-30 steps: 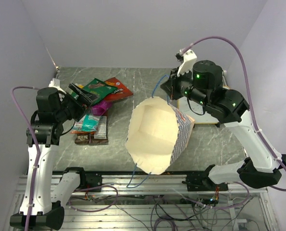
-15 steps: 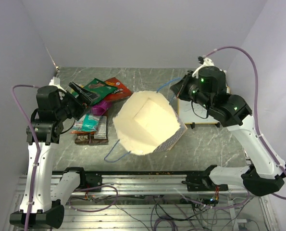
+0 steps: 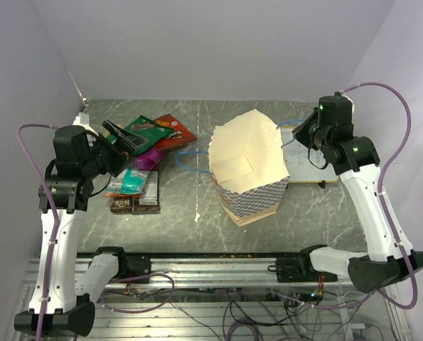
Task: Take the snacks out of the paper bag
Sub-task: Adjust the paper bag at the center of the board, then reset both arms
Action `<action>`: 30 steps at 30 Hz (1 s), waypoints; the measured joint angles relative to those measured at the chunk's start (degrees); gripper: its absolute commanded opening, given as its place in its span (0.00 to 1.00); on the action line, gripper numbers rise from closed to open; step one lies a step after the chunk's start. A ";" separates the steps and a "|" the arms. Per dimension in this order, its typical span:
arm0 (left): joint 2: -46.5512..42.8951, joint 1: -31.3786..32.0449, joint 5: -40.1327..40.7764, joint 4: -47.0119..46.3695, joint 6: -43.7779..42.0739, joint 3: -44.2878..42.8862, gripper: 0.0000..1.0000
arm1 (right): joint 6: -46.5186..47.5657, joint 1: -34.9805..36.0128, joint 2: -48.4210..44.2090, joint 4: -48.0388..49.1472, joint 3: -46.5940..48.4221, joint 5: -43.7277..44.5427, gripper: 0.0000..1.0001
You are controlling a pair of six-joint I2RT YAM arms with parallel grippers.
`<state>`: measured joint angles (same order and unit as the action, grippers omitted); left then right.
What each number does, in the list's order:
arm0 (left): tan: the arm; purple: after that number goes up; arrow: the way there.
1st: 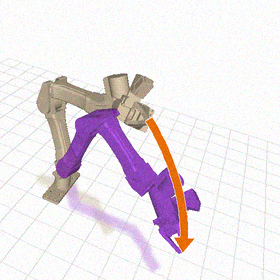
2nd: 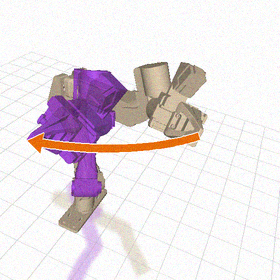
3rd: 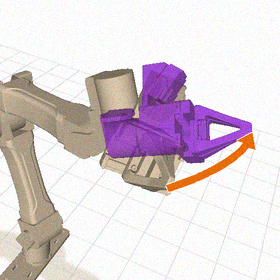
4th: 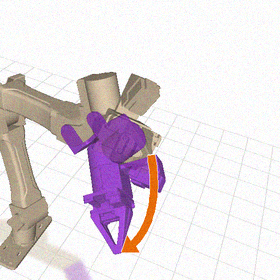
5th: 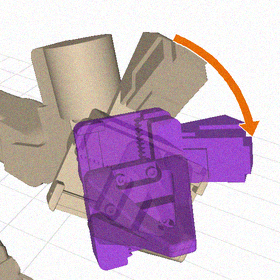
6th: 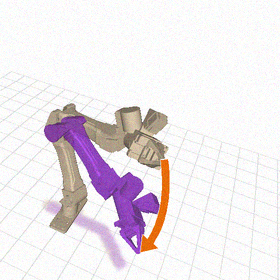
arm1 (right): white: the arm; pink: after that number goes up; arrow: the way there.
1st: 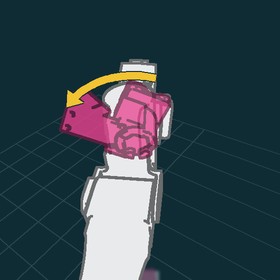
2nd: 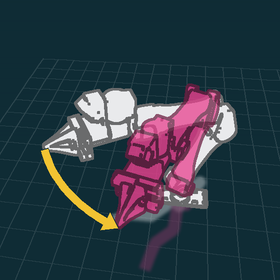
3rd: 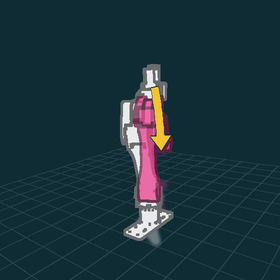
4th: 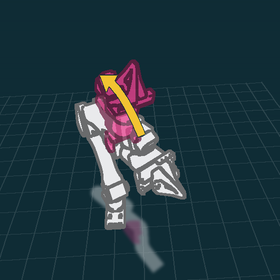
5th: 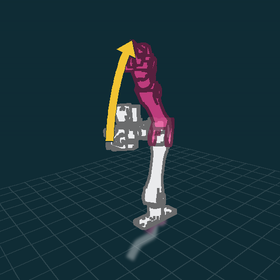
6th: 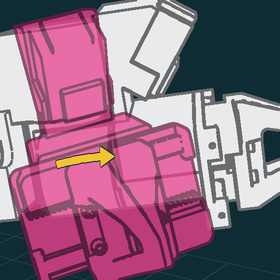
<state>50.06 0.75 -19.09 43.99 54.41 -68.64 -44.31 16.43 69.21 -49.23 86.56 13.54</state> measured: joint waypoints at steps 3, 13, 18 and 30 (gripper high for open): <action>0.37 0.00 -0.70 -0.07 0.00 0.00 0.97 | 2.25 -2.67 -0.02 -0.02 -1.36 -0.68 0.00; 4.13 0.00 -2.16 0.00 -2.62 -4.87 0.95 | 16.55 -3.26 -0.33 -2.82 5.07 -7.15 1.00; 8.92 0.00 -3.13 0.17 -6.67 -15.17 0.94 | 23.76 -3.26 -3.32 -3.61 7.89 -12.68 1.00; 15.23 0.00 0.98 6.16 -25.68 -47.12 0.94 | 29.42 -3.26 -13.00 -8.00 20.87 -15.08 1.00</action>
<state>65.30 0.75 -18.11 50.15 28.73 -115.77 -14.90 13.17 56.21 -57.23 107.44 -1.54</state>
